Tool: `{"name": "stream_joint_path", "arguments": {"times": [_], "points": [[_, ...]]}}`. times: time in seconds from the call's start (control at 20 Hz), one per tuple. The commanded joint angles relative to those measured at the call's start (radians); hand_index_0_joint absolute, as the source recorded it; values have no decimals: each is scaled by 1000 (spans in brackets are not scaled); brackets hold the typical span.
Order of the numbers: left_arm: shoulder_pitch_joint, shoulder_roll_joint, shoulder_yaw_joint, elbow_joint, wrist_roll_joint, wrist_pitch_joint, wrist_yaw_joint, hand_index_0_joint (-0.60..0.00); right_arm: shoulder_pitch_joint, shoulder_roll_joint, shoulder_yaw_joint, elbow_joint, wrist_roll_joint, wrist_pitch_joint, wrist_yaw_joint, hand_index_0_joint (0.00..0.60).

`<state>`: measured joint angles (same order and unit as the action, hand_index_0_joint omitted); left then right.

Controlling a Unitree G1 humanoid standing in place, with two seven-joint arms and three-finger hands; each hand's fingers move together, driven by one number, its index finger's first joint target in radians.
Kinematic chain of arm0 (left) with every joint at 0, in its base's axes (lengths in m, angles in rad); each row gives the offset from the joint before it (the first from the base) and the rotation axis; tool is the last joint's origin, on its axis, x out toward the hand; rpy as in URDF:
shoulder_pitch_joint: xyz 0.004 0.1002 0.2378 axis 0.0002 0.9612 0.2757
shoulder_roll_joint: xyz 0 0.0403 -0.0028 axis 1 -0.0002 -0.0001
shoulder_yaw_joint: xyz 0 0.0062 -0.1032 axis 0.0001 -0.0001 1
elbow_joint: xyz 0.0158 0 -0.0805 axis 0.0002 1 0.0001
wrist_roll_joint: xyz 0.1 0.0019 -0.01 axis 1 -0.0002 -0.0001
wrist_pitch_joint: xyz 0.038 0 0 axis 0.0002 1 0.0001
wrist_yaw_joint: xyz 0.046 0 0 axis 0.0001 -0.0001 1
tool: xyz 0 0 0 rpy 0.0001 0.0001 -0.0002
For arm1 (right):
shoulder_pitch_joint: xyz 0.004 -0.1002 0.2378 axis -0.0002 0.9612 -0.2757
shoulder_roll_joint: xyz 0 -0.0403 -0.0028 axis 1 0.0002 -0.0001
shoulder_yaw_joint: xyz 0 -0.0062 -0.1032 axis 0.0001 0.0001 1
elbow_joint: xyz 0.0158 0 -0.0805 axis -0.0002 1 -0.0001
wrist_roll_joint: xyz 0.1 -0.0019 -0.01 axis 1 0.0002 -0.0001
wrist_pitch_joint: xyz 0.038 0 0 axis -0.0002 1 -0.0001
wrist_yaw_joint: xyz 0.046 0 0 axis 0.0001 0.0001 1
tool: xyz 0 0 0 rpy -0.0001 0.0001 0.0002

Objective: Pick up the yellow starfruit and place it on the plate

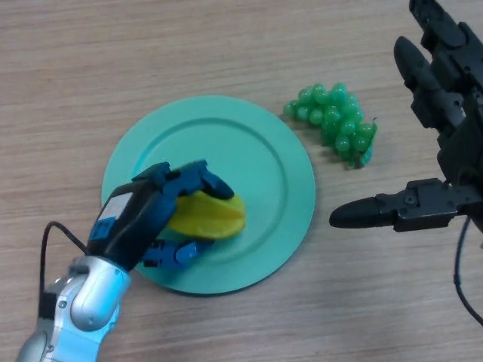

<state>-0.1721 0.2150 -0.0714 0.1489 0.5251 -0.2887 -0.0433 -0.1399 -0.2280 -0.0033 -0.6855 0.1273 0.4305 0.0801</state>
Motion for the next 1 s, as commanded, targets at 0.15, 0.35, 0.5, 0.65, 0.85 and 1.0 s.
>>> {"name": "stream_joint_path", "arguments": {"times": [0.15,0.35,0.5,0.65,0.85,1.0], "points": [[-45,21,49,-45,-58,-21,100,-150,-23,-19,-54,-59,5,-105,-10,0],[13,23,48,-162,-82,131,6,0,-22,-17,-49,-31,-3,-127,-4,0],[42,24,73,-312,-177,239,-46,0,-30,-17,-51,-19,11,-117,-9,0],[40,35,118,-467,-278,302,-61,0,-31,-24,-62,-21,10,-116,-4,0],[42,50,179,-622,-498,370,-80,0,-14,-26,-73,-27,5,-131,-2,0],[38,76,236,-687,-587,434,-85,0,-4,-31,-88,-42,17,-115,-2,0]]}}
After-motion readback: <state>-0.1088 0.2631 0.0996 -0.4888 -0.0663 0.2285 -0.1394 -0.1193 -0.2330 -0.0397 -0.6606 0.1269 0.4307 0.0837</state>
